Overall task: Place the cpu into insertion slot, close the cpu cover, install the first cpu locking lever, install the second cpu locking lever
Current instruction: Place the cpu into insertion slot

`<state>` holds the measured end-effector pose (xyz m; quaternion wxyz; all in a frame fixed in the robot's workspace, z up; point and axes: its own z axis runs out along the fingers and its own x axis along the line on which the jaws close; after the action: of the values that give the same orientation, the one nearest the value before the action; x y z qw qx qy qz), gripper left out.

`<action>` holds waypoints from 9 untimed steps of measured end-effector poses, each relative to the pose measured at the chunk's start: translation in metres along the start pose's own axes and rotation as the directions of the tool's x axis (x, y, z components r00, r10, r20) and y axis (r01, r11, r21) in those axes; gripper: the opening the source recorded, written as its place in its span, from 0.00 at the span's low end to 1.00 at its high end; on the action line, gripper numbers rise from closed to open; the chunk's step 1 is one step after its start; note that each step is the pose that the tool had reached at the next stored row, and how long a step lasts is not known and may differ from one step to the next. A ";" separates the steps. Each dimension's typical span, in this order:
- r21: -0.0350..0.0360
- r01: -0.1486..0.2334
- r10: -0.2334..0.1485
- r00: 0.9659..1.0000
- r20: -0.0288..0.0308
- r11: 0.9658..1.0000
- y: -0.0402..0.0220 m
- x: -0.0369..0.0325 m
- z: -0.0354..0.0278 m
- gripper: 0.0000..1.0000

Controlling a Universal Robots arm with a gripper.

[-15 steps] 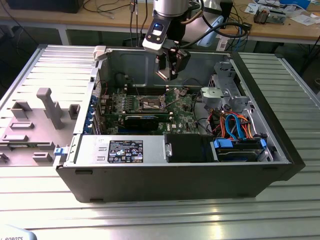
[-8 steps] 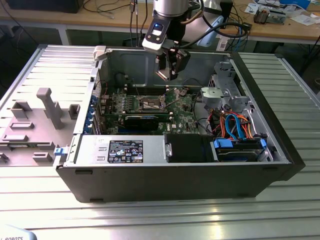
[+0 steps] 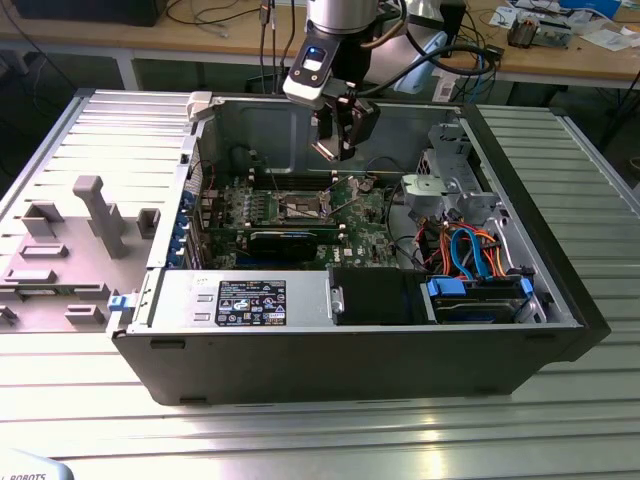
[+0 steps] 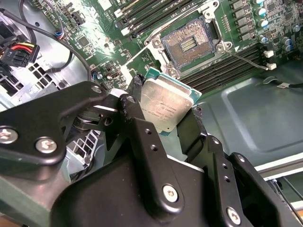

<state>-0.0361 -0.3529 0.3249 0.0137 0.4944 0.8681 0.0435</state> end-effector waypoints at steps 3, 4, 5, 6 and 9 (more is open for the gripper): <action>0.000 -0.004 0.004 1.000 0.000 1.000 0.0000 0.0000 0.0001 0.54; 0.000 -0.005 0.005 1.000 0.000 1.000 0.0000 0.0000 0.0001 0.54; 0.000 -0.006 0.006 1.000 0.001 1.000 0.0000 0.0000 0.0001 0.54; 0.000 -0.008 0.008 1.000 0.001 1.000 0.0000 0.0000 0.0001 0.54; 0.000 -0.011 0.011 1.000 0.001 1.000 0.0000 0.0000 0.0001 0.54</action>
<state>-0.0360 -0.3529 0.3248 0.0139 0.4991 0.8653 0.0434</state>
